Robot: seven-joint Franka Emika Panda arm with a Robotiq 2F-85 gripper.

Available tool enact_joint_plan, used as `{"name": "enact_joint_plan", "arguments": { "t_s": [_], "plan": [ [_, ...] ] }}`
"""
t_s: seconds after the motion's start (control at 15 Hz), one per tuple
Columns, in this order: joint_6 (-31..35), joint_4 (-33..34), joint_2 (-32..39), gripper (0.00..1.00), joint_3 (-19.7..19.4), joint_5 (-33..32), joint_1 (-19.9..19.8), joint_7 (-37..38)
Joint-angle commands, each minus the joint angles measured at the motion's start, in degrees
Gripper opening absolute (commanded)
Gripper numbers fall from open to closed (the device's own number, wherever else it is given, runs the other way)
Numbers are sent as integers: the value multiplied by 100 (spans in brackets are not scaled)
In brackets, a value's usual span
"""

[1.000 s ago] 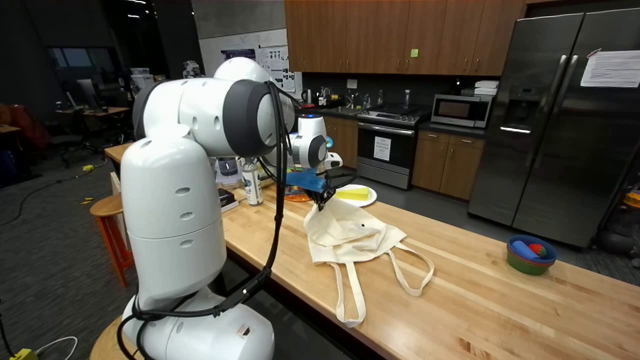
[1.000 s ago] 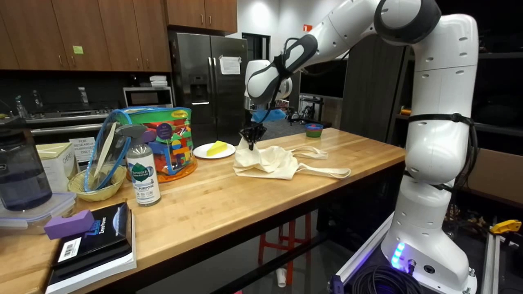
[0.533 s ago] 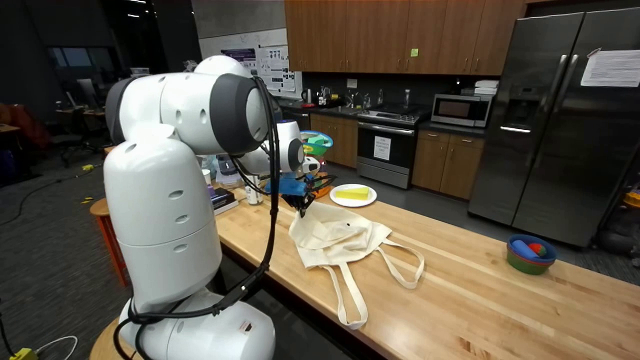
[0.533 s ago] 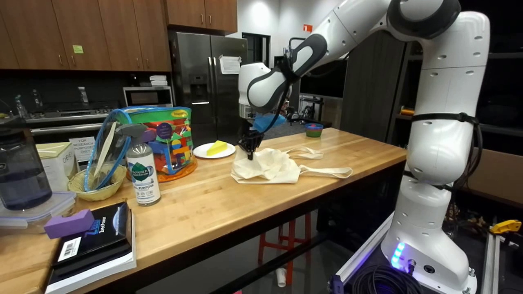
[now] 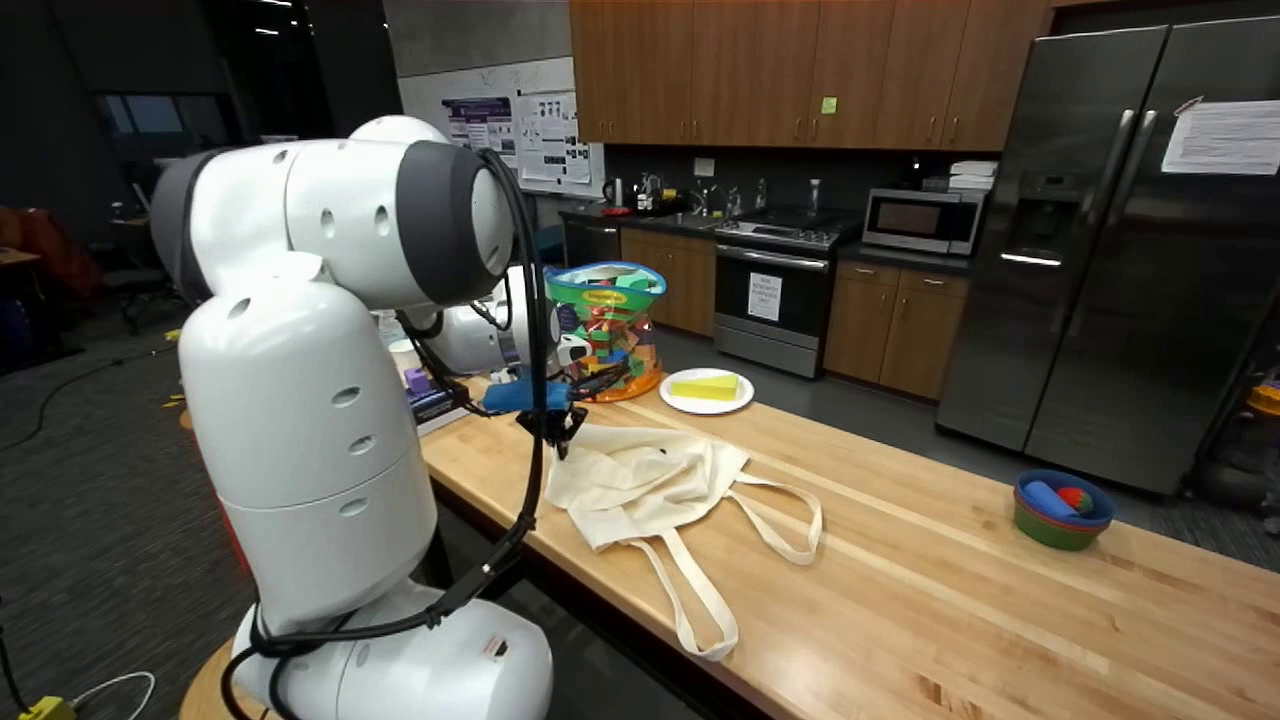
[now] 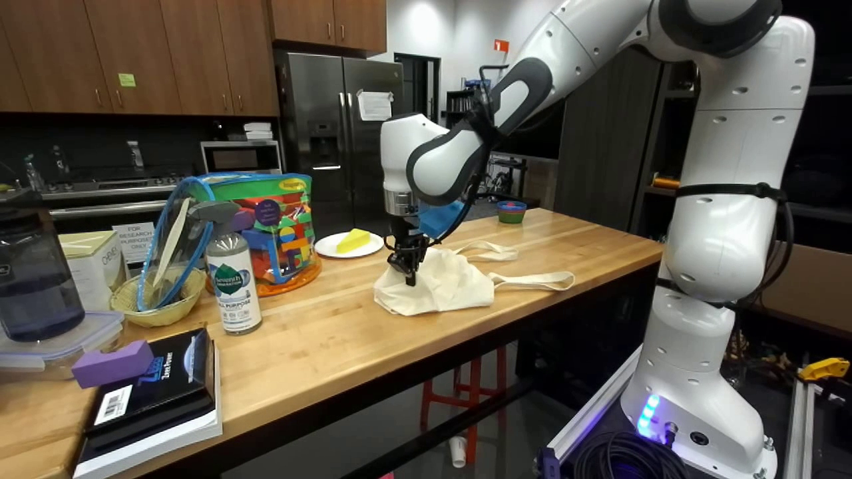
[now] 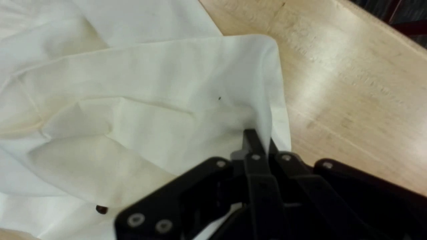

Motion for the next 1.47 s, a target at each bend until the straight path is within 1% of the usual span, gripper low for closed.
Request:
{"name": "enact_joint_plan", "arguments": {
  "t_s": [0.0,0.27,0.6,1.13,1.4],
  "plan": [
    [-62,-341,-408,1,207,-197,174,43],
    [59,-342,-614,1,456,-471,305,296],
    [40,147,-642,1,619,-683,258,828],
    [-139,1224,-275,1,510,-999,6,1503],
    [-163,1647,-36,1,297,-990,-147,1616]
  ]
}}
